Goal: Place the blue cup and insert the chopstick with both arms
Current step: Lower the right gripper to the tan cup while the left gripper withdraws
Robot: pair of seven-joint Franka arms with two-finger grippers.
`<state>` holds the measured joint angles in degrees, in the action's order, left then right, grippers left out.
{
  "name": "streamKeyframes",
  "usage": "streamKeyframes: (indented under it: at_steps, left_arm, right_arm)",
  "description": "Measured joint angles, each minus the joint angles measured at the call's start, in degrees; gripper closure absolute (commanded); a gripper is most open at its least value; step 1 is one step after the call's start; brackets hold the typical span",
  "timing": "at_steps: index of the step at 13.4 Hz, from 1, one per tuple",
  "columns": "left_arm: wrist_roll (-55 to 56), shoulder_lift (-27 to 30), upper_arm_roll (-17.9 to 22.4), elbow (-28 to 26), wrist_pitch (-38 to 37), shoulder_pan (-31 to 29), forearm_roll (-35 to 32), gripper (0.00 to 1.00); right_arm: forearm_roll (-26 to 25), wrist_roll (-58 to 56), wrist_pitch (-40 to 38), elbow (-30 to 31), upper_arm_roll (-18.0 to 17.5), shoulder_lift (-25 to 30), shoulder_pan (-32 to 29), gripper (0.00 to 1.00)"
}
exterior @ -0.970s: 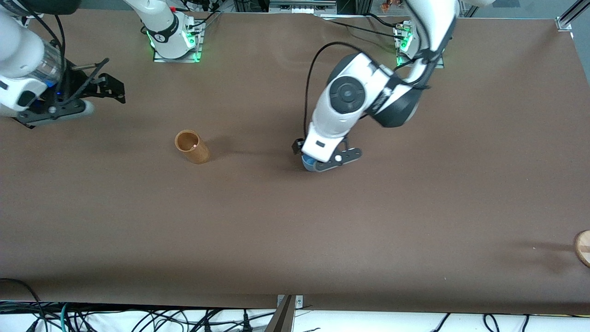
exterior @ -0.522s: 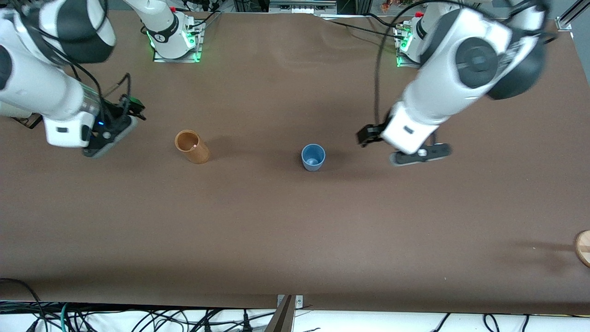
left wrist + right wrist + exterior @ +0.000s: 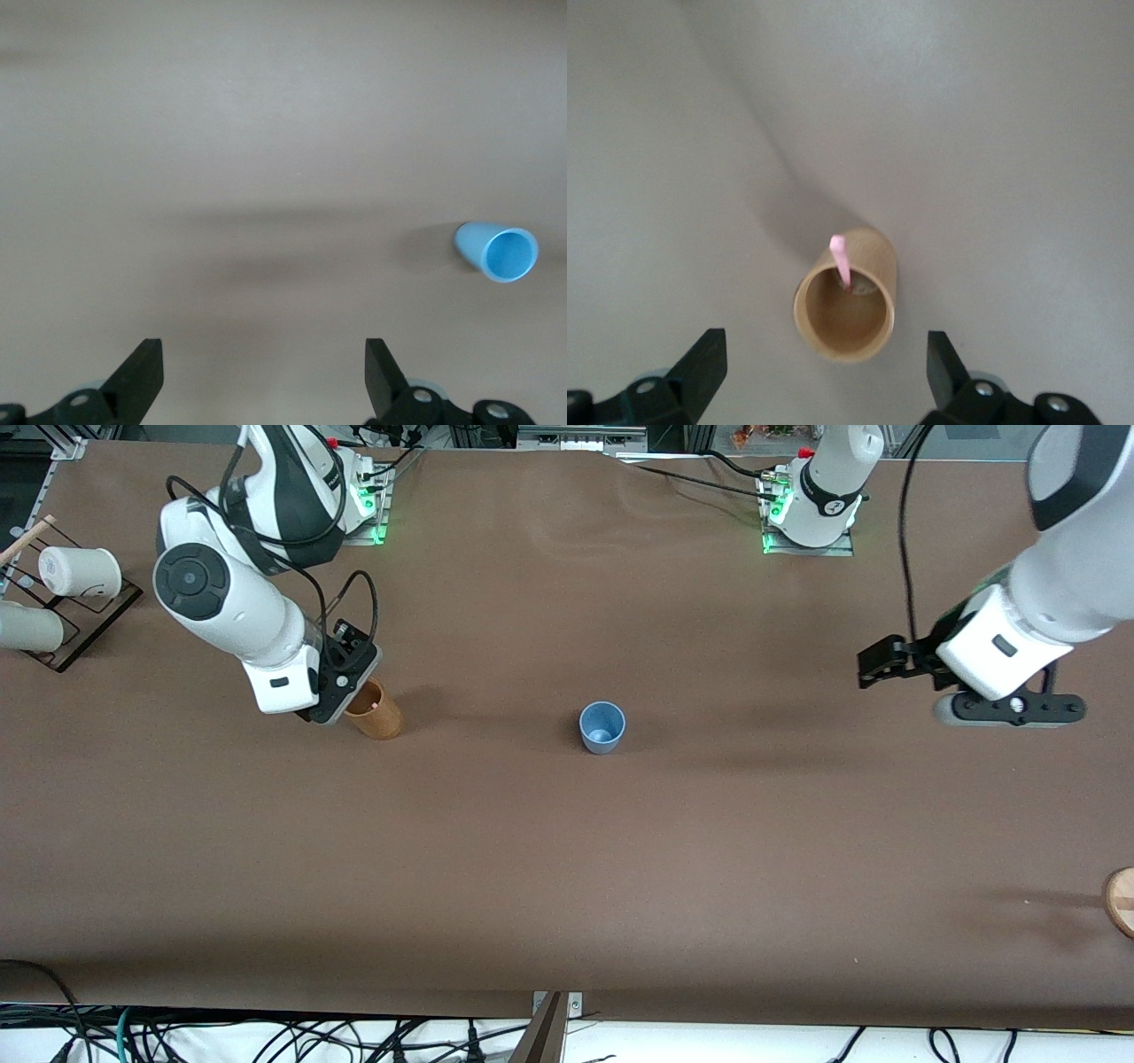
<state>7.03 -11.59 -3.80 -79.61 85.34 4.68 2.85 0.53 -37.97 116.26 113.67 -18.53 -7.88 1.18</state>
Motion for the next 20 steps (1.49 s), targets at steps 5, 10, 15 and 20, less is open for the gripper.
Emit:
streamKeyframes:
  at_steps: [5,10,15,20]
  left_arm:
    - [-6.29,1.24,4.45,-0.14,-0.49,-2.32,-0.25,0.0]
    - [-6.43,2.7,4.62,-1.12,-0.65,-2.72,-0.25,0.0]
    - [-7.93,2.86,4.52,-2.82,-0.65,-2.53,-0.25,0.0]
    - [-8.19,2.86,4.15,-2.89,-0.61,-2.07,-0.25,0.0]
  right_arm:
    - [-0.05,-0.62,11.41,7.02,-0.38,-0.46,-0.01,0.24]
    - [-0.05,-0.64,13.95,7.37,-0.4,-2.88,-0.03,0.74]
    - [-0.05,-0.67,14.31,7.3,-0.45,-3.11,-0.04,0.97]
    - [-0.05,-0.67,11.65,5.8,-0.47,-2.53,-0.04,1.0]
